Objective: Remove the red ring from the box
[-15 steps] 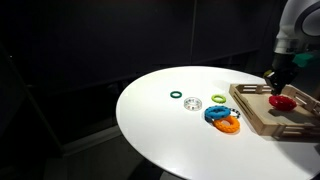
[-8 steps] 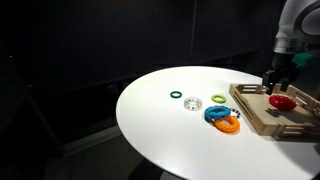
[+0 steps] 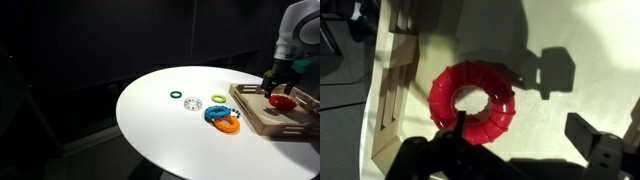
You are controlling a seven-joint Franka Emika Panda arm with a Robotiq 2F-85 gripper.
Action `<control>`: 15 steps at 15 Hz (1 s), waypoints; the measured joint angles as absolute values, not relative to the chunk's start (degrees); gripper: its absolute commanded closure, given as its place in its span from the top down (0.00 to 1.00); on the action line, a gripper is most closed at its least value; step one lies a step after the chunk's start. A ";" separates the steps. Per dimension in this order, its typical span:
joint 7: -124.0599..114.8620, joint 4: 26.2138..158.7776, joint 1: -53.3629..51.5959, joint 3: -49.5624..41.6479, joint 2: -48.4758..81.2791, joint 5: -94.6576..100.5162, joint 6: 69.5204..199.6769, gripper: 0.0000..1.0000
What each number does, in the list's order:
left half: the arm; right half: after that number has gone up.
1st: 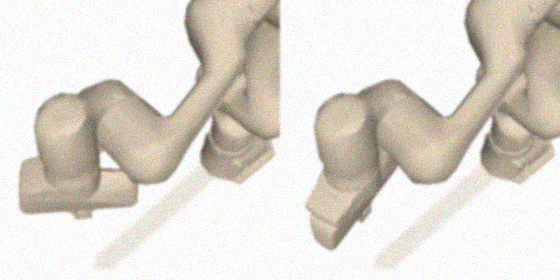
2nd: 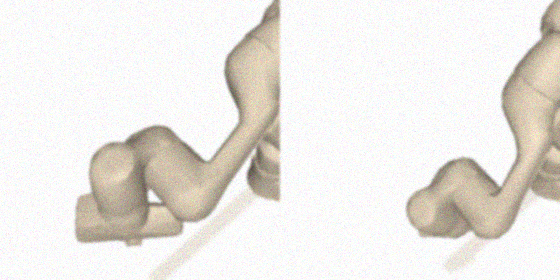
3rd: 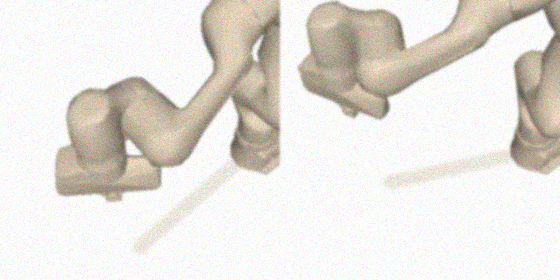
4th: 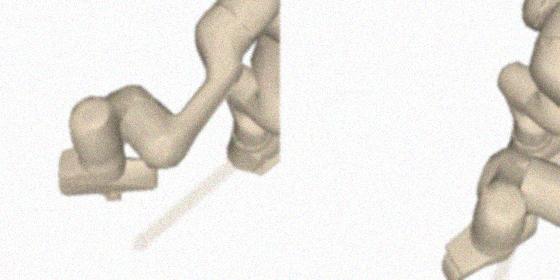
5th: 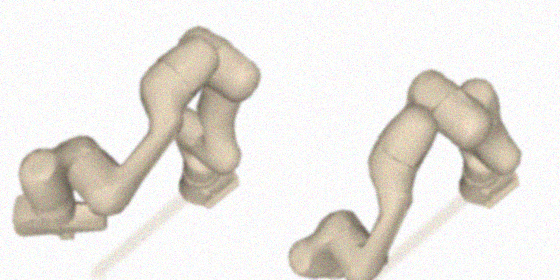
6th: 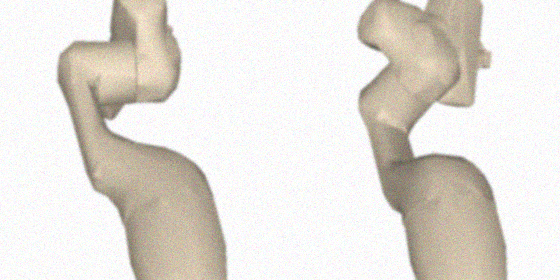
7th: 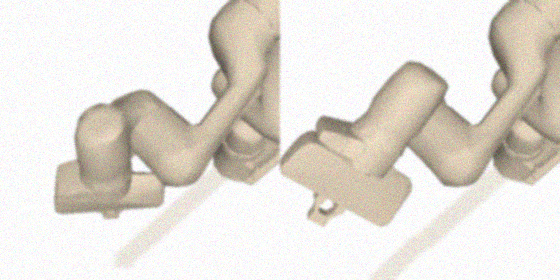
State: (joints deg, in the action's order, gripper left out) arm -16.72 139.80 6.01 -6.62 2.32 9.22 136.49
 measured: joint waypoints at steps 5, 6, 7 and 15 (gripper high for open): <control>-16.72 139.87 6.03 -7.34 4.74 9.22 139.70 1.00; -16.72 139.87 6.03 -7.41 5.06 9.22 140.19 1.00; -16.72 139.87 6.03 -7.46 5.36 9.22 140.58 1.00; -16.72 139.86 6.03 -7.70 7.25 9.20 141.69 1.00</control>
